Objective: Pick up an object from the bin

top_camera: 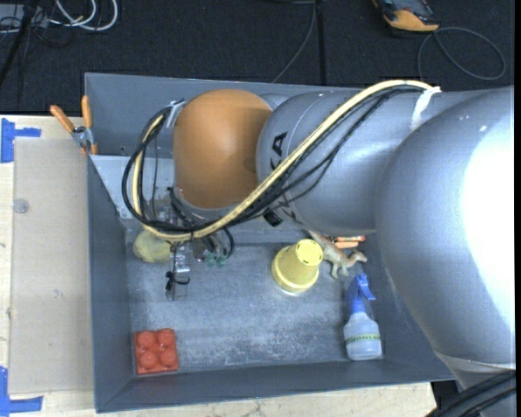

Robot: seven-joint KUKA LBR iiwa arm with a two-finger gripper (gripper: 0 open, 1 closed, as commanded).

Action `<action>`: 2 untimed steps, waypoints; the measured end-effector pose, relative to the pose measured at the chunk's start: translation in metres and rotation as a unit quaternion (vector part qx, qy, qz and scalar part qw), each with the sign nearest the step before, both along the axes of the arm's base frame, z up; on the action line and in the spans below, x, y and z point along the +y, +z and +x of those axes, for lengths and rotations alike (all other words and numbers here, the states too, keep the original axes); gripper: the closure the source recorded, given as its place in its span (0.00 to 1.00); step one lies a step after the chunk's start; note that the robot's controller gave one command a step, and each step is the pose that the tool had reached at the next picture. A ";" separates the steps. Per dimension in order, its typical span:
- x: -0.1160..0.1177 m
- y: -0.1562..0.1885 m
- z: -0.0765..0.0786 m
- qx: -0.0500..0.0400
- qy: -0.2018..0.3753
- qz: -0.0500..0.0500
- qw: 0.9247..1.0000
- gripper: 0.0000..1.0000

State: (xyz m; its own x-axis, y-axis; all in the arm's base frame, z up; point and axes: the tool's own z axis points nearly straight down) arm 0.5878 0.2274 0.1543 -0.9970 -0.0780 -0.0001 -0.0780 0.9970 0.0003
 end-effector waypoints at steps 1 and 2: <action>-0.017 -0.053 -0.044 0.001 0.007 0.000 1.000 0.00; -0.018 -0.045 -0.067 0.009 0.012 -0.003 1.000 0.00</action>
Offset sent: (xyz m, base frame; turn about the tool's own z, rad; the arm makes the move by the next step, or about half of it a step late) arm -0.0878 0.0059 0.0756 -0.1209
